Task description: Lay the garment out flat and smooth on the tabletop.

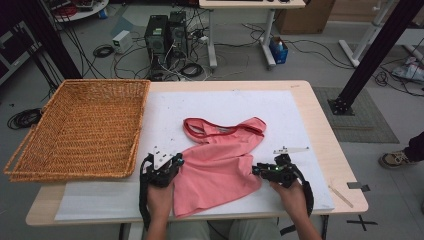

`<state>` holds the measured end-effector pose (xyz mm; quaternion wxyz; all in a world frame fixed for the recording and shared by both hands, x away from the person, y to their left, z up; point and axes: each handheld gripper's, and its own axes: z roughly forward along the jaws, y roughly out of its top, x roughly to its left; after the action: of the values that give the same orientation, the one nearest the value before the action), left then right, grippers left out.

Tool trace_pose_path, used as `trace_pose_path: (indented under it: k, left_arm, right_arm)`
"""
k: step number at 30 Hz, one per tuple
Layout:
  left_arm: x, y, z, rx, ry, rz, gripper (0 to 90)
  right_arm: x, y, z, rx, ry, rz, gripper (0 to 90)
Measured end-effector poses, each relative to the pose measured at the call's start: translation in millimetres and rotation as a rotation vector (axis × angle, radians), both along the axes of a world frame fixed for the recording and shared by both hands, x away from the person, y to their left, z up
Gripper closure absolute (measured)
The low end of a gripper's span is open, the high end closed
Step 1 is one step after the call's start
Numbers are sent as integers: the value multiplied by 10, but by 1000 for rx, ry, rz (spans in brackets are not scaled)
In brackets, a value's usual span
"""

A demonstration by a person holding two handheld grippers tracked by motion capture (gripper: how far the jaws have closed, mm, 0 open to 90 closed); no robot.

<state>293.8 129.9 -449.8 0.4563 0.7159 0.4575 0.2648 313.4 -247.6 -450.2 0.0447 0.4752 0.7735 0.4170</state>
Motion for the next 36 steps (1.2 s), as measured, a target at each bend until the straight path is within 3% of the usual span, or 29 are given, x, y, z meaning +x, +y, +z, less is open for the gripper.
trace_pose_path:
  k: [2,5,8,9,10,13,17,20,23,25,27,31,34,36]
  left_arm:
    - [3,-3,-1,5,2,-1,866]
    - [-1,-9,0,10,1,-4,867]
    - [-7,-12,0,14,-6,-10,867]
    - [-7,-12,0,14,-6,-10,866]
    - [-8,-15,0,14,-6,-10,866]
    - [-10,-23,-2,16,-9,-17,867]
    - [-10,-35,-1,33,-9,-33,867]
    - [-8,-33,-2,28,-11,-21,826]
    - [-5,0,9,6,-9,22,586]
    - [-6,46,15,-27,4,45,528]
    - [17,80,14,-58,38,52,468]
    - [68,48,37,-65,57,20,459]
    - [103,-13,72,-60,58,-12,459]
    - [135,-41,77,-59,75,-31,459]
  right_arm:
    - [-49,21,-8,-21,-20,34,836]
    - [-150,-36,9,-48,-66,41,859]
    - [-321,-217,48,-39,-122,-25,862]
    - [-321,-217,48,-39,-122,-25,862]
    - [-495,-418,66,-23,-157,-90,863]
    - [-777,-667,56,-19,-185,-159,864]
    - [-1095,-859,7,-33,-196,-211,864]
    - [-1159,-872,-18,-34,-177,-173,848]
    - [-1117,-862,54,-3,-201,-175,708]
    - [-1045,-882,149,33,-230,-190,612]
    - [-909,-867,239,35,-238,-195,532]
    - [-451,-618,239,-58,-204,-104,513]
    - [-165,-347,147,-78,-150,-31,517]
    - [-42,-176,80,-99,-126,15,576]
